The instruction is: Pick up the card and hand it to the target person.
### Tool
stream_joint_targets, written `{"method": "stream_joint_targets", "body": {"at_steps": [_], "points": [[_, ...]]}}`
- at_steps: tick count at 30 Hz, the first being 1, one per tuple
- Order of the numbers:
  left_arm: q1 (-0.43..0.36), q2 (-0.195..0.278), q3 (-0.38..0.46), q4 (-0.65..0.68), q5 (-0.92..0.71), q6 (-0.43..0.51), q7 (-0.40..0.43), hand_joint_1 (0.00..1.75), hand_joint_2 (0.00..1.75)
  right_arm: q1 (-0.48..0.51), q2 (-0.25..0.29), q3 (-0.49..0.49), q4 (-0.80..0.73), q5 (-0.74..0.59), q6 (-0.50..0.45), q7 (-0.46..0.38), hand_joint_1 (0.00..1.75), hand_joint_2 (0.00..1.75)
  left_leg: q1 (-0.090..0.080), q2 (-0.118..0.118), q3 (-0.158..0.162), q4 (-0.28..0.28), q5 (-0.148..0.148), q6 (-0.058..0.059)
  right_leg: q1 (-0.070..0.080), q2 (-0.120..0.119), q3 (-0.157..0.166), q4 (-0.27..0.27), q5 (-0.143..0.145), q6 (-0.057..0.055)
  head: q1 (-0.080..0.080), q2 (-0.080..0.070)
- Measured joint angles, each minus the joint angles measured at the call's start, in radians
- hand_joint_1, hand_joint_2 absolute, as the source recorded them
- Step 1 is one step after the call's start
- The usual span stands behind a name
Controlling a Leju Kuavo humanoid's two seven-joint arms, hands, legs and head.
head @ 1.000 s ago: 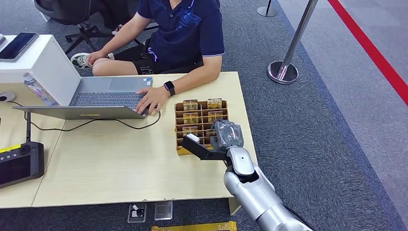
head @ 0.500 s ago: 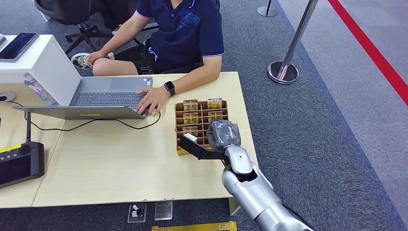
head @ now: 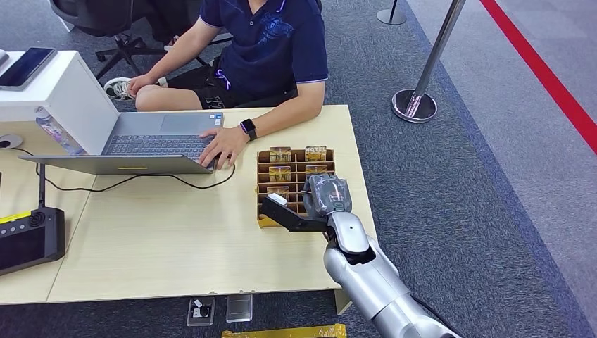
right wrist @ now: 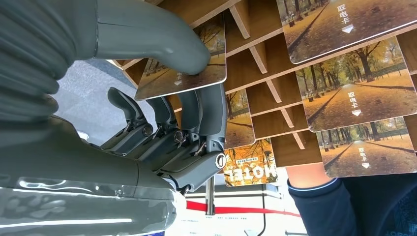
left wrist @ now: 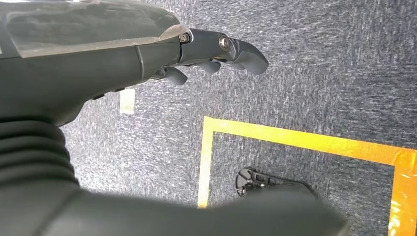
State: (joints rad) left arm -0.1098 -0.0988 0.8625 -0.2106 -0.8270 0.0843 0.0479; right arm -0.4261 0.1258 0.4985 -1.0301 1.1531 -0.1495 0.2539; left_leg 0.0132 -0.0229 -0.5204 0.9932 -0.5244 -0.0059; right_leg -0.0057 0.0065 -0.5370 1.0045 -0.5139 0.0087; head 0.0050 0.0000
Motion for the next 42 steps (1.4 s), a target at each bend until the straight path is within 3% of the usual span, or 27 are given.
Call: {"method": "stream_joint_targets", "body": {"at_steps": [15,29,36,42], "points": [[0.007,0.0,0.019,0.0,0.012,0.013,-0.014,0.0,1.75,0.006,-0.001,0.006,-0.037,0.003,-0.051,-0.049,1.5,1.75,0.0,0.0,0.0,0.0,0.0,0.0,0.0,0.0,0.0,0.0,0.0,0.0,0.0,0.0],[0.009,0.0,0.028,0.0,-0.003,0.015,-0.018,0.0,1.75,0.085,-0.047,0.033,-0.343,0.058,-0.374,-0.293,1.5,1.75,0.0,0.0,0.0,0.0,0.0,0.0,0.0,0.0,0.0,0.0,0.0,0.0,0.0,0.0],[0.002,0.0,0.029,0.0,-0.014,0.015,-0.014,0.0,1.75,0.083,-0.05,0.055,-0.339,0.109,-0.42,-0.314,1.5,1.75,0.0,0.0,0.0,0.0,0.0,0.0,0.0,0.0,0.0,0.0,0.0,0.0,0.0,0.0],[-0.015,0.0,0.028,0.0,-0.041,0.014,0.001,0.0,1.75,0.035,-0.027,0.08,-0.218,0.147,-0.497,-0.356,1.5,1.75,0.0,0.0,0.0,0.0,0.0,0.0,0.0,0.0,0.0,0.0,0.0,0.0,-0.001,0.0]]}}
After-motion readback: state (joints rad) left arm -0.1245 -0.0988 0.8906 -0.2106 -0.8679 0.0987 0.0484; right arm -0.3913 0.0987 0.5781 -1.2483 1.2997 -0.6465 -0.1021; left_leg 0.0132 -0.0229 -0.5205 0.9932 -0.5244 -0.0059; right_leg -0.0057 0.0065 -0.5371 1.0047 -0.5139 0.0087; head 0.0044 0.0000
